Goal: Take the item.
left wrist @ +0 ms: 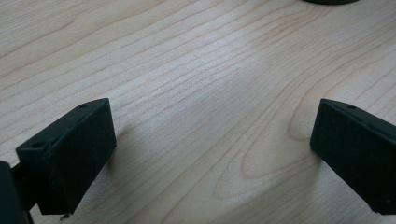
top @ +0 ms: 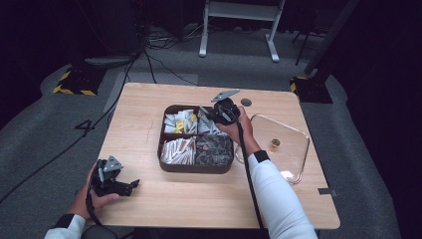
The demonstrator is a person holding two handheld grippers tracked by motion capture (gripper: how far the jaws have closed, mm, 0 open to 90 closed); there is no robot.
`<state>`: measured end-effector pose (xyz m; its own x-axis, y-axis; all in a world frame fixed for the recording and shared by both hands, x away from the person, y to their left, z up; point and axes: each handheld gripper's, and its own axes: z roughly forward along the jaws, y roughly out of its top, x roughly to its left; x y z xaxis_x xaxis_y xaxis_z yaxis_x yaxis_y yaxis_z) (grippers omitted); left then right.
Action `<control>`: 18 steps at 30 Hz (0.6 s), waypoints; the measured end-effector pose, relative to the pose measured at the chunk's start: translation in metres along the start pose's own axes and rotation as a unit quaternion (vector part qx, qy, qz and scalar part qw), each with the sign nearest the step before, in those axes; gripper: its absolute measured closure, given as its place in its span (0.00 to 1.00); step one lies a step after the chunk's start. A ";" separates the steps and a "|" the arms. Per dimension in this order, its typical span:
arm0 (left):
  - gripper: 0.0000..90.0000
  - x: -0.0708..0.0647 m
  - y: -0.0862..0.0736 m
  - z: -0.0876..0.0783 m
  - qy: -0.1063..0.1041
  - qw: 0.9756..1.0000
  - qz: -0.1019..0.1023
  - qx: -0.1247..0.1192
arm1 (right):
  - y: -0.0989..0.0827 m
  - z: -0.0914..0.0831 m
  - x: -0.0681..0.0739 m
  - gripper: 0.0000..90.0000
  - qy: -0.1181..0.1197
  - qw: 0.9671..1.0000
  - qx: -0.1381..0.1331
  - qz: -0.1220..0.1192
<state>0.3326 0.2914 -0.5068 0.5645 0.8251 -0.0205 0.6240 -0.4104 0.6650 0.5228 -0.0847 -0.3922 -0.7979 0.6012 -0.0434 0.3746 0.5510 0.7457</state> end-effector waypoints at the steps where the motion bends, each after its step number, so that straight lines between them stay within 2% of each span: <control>1: 0.01 0.000 0.000 0.000 0.000 1.000 0.000 0.000 | -0.001 -0.003 0.000 1.00 0.003 1.000 -0.004 0.000; 11: 0.01 0.000 0.000 0.000 0.000 1.000 0.000 0.000 | -0.005 -0.022 0.003 1.00 0.017 0.999 -0.029 -0.003; 18: 0.01 0.000 0.000 0.000 0.000 1.000 0.000 0.000 | -0.005 -0.031 0.007 1.00 0.025 0.999 -0.036 -0.010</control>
<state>0.3326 0.2914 -0.5068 0.5643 0.8253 -0.0207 0.6244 -0.4103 0.6647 0.5005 -0.1016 -0.3758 -0.8280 0.5600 -0.0276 0.3241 0.5183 0.7914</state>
